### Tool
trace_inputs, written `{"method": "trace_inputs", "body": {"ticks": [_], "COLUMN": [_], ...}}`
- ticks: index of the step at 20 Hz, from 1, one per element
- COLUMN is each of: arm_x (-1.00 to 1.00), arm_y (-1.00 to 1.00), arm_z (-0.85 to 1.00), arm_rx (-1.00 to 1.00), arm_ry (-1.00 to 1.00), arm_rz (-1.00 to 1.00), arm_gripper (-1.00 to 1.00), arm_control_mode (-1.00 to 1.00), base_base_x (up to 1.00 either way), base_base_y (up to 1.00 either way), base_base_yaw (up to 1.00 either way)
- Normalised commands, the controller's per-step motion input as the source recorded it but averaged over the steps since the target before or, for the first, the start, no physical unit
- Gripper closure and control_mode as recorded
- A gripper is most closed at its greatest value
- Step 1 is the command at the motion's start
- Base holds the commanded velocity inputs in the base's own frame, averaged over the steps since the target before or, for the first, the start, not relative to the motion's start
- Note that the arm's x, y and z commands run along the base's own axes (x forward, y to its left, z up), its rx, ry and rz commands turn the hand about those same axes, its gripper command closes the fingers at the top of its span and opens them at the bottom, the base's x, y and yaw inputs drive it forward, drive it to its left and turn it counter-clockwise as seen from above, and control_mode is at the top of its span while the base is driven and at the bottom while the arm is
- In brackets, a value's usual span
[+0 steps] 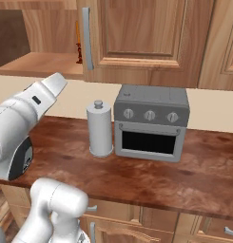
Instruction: Pick the candle and candle from the dining table and place them in the open cabinet. Close the cabinet after placing the objects.
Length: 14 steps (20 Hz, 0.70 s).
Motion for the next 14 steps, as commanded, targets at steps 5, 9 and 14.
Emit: {"method": "trace_inputs", "body": {"ticks": [5,9,14], "arm_x": [0.07,0.04,0.44], "arm_y": [0.44,0.24,0.14], "arm_z": [-0.21,-0.09,-0.31], "arm_rx": [-0.02,0.00,0.00], "arm_ry": [-0.13,-0.01,-0.06], "arm_rz": [-0.08,0.00,-0.04], "arm_gripper": [-1.00,-1.00,-1.00], "arm_control_mode": [-1.00,-1.00,-1.00], "base_base_x": [0.00,0.00,0.00], "base_base_y": [0.00,0.00,0.00], "base_base_yaw": [0.00,0.00,0.00]}}
